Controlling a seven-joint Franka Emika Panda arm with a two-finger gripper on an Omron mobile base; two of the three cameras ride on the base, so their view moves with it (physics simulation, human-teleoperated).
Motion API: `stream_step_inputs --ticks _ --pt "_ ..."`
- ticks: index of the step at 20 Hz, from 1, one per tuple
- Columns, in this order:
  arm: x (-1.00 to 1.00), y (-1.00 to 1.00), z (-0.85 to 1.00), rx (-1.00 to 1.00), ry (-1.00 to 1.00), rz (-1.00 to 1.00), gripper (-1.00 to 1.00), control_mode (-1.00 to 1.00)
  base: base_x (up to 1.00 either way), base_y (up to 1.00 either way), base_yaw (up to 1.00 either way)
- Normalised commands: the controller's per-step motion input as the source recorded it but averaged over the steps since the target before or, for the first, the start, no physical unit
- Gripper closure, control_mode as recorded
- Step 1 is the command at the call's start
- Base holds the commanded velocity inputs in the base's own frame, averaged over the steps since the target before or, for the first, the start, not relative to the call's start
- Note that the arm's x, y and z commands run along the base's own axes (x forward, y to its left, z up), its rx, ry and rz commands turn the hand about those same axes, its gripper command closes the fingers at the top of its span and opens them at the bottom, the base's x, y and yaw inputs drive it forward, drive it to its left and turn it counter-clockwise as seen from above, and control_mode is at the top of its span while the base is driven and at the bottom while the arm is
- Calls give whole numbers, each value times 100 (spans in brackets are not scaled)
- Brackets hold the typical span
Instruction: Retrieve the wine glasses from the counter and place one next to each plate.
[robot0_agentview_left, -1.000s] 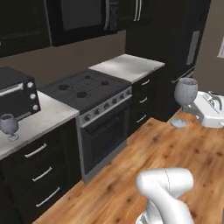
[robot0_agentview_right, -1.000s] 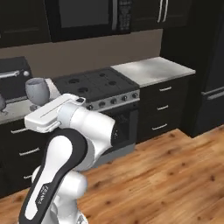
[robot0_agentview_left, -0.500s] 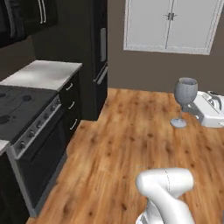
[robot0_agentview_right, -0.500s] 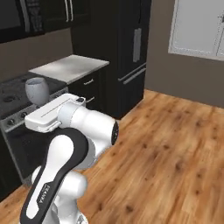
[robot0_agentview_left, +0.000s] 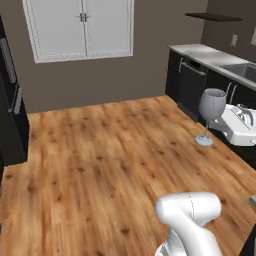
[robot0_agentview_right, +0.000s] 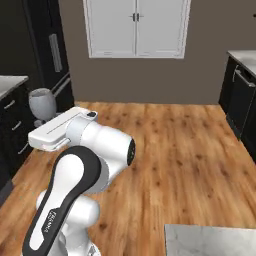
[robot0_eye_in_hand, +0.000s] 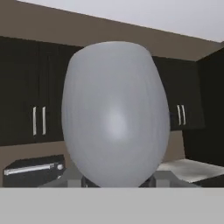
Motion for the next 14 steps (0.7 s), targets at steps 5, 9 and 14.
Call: stream_step_inputs --ticks 5,9,14 --pt "0 0 0 0 0 0 100 100 0 0 -74" --pt "0 0 0 0 0 0 100 100 0 0 -71" --pt "0 0 0 0 0 0 100 100 0 0 -69"
